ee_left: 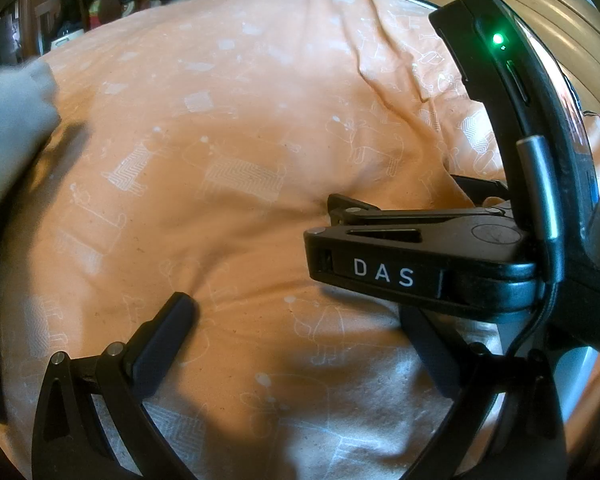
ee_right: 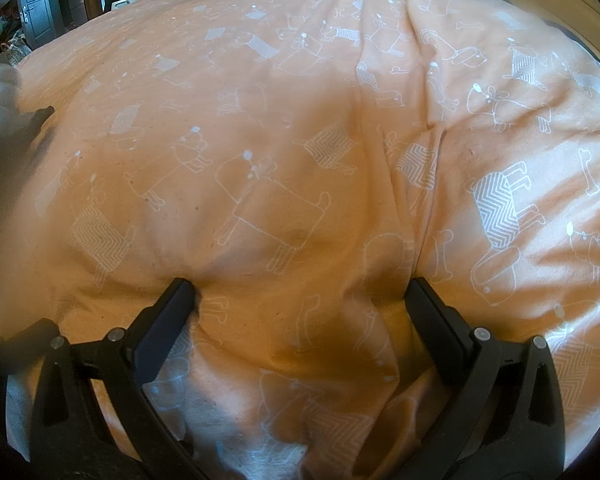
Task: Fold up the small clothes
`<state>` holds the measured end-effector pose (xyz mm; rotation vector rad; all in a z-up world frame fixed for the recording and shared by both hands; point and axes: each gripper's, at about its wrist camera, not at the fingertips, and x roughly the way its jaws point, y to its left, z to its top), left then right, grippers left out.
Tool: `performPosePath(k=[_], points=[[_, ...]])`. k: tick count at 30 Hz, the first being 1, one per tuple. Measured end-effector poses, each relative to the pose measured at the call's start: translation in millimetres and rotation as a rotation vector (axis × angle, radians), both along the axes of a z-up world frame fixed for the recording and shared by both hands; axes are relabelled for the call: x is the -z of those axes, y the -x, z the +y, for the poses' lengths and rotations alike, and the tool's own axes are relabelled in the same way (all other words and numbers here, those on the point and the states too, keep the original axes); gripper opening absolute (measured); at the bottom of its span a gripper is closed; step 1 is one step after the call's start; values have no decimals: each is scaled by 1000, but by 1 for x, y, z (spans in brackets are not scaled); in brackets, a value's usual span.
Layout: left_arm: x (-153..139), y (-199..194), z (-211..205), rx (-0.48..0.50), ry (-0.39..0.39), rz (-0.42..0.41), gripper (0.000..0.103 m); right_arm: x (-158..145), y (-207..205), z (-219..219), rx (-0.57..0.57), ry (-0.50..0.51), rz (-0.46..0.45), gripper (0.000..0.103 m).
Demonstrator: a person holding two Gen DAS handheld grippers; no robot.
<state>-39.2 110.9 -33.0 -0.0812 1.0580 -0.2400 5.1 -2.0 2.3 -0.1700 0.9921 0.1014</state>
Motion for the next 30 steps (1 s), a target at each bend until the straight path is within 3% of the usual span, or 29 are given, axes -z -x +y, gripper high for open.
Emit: performPosePath(k=[30], points=[[0, 0, 0, 0, 3, 9, 103, 0, 0, 1, 0, 6, 3, 103]])
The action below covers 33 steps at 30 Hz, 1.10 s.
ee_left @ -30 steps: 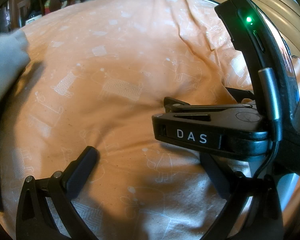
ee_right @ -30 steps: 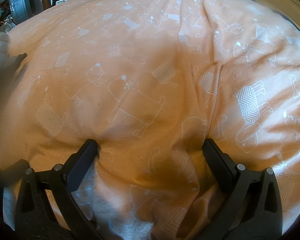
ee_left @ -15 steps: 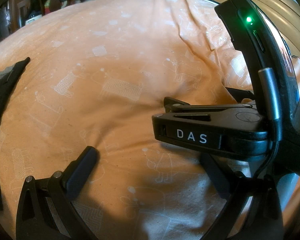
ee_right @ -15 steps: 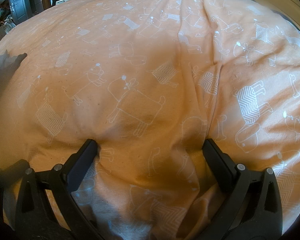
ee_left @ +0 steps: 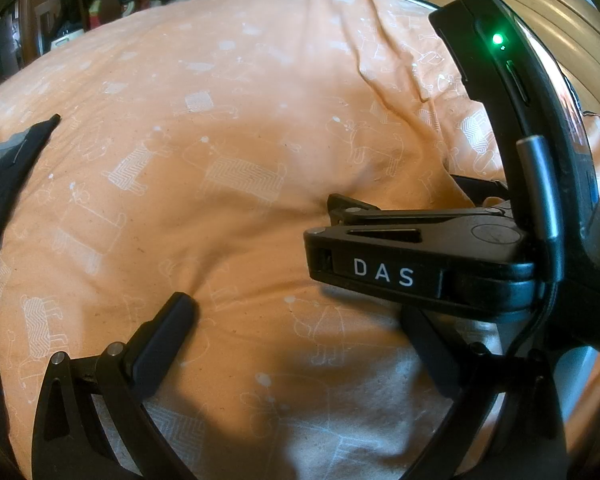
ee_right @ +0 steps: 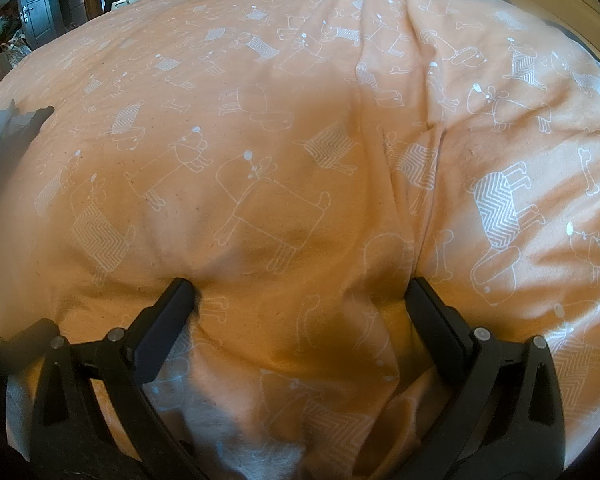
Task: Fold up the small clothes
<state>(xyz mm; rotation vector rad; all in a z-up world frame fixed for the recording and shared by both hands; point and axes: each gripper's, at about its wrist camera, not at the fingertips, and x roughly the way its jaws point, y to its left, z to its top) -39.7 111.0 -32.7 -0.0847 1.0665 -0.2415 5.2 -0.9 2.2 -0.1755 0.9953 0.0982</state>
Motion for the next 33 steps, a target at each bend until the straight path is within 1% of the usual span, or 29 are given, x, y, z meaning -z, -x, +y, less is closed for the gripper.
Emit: performPosePath(k=[3, 5, 10, 11, 13, 14, 16, 17, 21, 33], points=[[1, 0, 2, 8, 11, -2, 103, 0, 0, 2, 0, 14, 1, 103], [1, -1, 3, 9, 11, 8, 103, 0, 0, 1, 0, 7, 1, 103], [2, -1, 6, 8, 6, 6, 103, 0, 0, 3, 0, 4, 2, 103], [0, -1, 4, 8, 15, 16, 103, 0, 0, 2, 0, 4, 0, 103], [0, -1, 4, 6, 10, 10, 103, 0, 0, 3, -1, 5, -2, 103], [2, -1, 3, 6, 4, -8, 103, 0, 1, 3, -1, 5, -2, 103], [2, 0, 3, 6, 6, -11, 103, 0, 1, 3, 0, 2, 1, 103], [3, 0, 1, 5, 1, -27, 103, 0, 1, 3, -1, 3, 0, 103], [2, -2, 2, 6, 6, -7, 103, 0, 1, 3, 0, 1, 1, 103], [3, -1, 2, 5, 14, -16, 103, 0, 1, 4, 0, 1, 0, 103]])
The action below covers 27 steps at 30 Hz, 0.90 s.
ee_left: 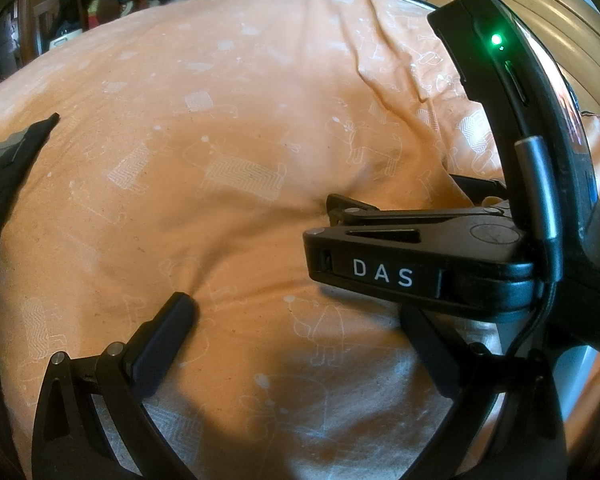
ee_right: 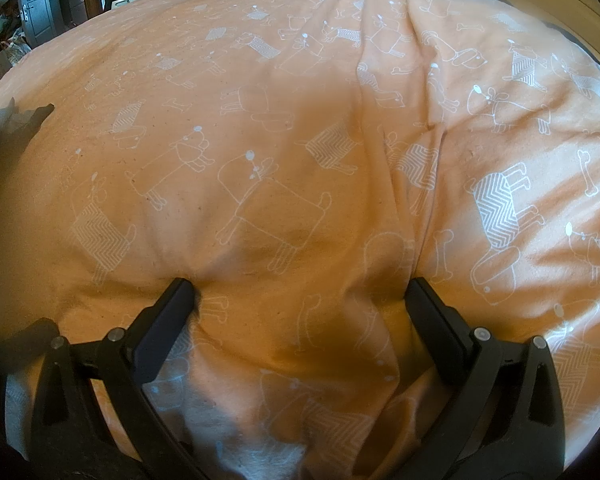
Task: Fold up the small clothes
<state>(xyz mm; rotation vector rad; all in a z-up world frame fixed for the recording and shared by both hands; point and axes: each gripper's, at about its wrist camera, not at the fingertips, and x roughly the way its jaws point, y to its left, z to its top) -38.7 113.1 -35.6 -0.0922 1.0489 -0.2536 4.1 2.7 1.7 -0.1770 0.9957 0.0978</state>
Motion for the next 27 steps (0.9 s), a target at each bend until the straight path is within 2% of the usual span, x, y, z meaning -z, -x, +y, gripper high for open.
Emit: performPosePath(k=[18, 23, 24, 27], points=[[3, -1, -1, 0, -4, -6, 103, 0, 0, 0, 0, 5, 0, 103], [3, 1, -3, -3, 37, -35, 103, 0, 0, -1, 1, 5, 1, 103], [3, 0, -3, -1, 17, -20, 103, 0, 0, -1, 1, 4, 1, 103], [4, 1, -2, -2, 22, -25, 103, 0, 0, 0, 1, 5, 0, 103]])
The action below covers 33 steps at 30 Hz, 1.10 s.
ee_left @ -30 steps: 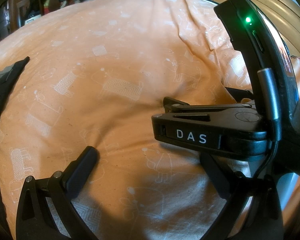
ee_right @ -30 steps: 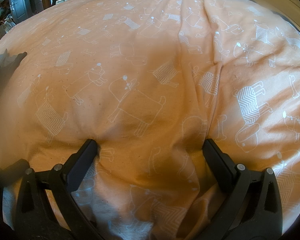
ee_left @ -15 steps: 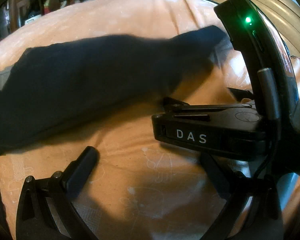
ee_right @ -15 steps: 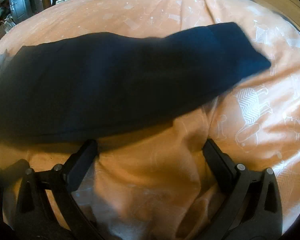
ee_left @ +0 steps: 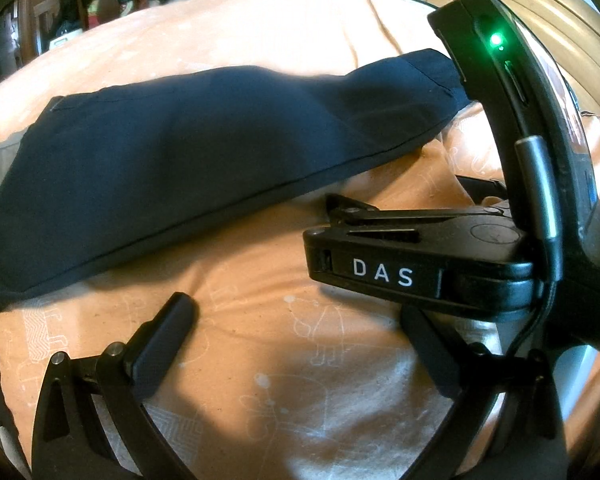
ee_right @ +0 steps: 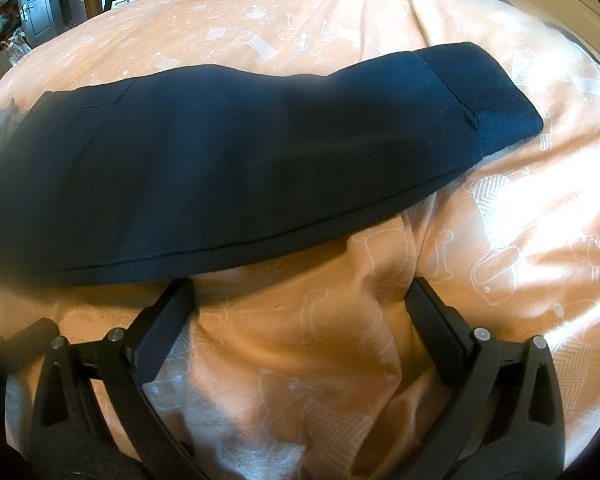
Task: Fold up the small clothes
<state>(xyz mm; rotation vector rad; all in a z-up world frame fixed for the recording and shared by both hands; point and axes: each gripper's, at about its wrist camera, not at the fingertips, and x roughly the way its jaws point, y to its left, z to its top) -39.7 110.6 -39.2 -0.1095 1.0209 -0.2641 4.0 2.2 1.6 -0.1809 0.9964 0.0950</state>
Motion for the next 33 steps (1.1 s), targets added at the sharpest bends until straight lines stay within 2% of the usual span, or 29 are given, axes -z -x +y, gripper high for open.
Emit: performPosePath(k=[33], points=[[0, 0, 1, 2, -4, 3, 103, 0, 0, 1, 0, -1, 2, 103]])
